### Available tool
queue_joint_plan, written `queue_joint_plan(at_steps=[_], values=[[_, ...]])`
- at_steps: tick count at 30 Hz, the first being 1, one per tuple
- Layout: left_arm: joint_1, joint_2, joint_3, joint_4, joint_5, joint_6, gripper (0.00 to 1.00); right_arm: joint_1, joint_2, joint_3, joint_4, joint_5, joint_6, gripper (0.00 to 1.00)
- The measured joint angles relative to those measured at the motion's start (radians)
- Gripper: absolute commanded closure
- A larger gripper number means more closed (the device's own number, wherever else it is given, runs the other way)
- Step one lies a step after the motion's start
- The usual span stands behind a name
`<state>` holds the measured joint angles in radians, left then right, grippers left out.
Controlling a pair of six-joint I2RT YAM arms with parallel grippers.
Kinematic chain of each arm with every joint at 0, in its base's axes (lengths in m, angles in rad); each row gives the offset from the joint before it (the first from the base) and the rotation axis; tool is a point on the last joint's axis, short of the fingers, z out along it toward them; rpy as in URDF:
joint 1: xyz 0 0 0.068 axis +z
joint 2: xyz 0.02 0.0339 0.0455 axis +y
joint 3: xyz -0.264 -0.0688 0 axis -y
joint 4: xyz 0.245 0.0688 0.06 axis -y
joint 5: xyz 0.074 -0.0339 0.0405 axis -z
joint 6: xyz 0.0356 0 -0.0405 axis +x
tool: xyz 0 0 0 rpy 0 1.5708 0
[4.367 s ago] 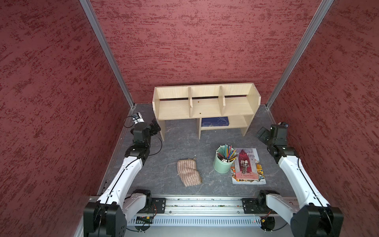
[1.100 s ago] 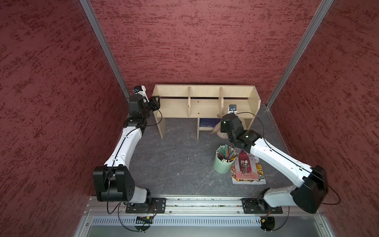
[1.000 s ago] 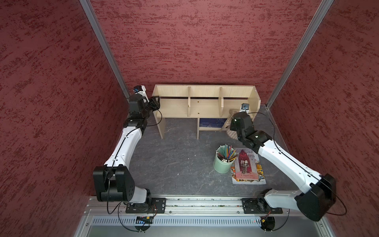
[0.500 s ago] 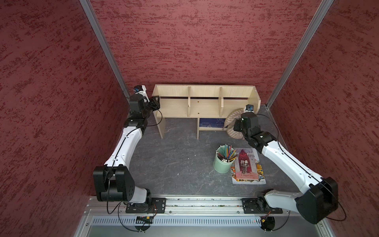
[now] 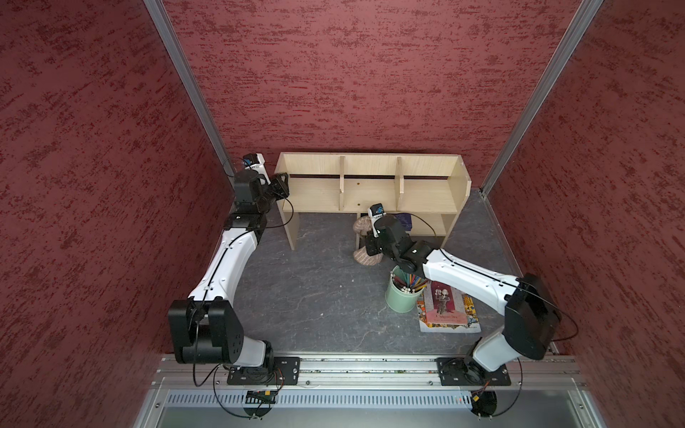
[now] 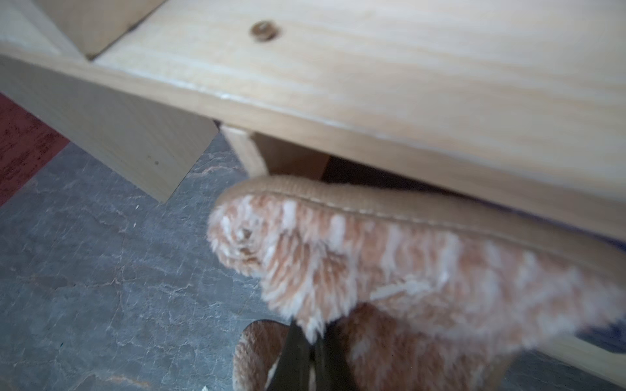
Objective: Wipe the bookshelf clean with a cloth
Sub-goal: Wipe the dust from the shelf.
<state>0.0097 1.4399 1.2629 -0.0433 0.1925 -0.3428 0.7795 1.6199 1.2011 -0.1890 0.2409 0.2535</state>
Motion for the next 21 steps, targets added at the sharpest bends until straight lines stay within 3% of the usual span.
queue_joint_plan(at_steps=[5, 10, 15, 21], values=[[0.000, 0.000, 0.000, 0.000, -0.002, 0.001, 1.00, 0.027, 0.105, 0.110, -0.002, -0.002, -0.008, 1.00], [0.000, 0.000, 0.000, 0.000, -0.001, 0.002, 1.00, 0.029, 0.132, 0.090, -0.002, 0.045, -0.024, 1.00], [0.000, 0.000, 0.000, 0.001, -0.001, 0.003, 1.00, 0.001, 0.060, -0.047, 0.003, 0.102, -0.031, 1.00], [0.000, 0.000, -0.001, 0.002, 0.000, 0.003, 1.00, -0.110, -0.092, -0.196, 0.006, 0.154, -0.030, 1.00]])
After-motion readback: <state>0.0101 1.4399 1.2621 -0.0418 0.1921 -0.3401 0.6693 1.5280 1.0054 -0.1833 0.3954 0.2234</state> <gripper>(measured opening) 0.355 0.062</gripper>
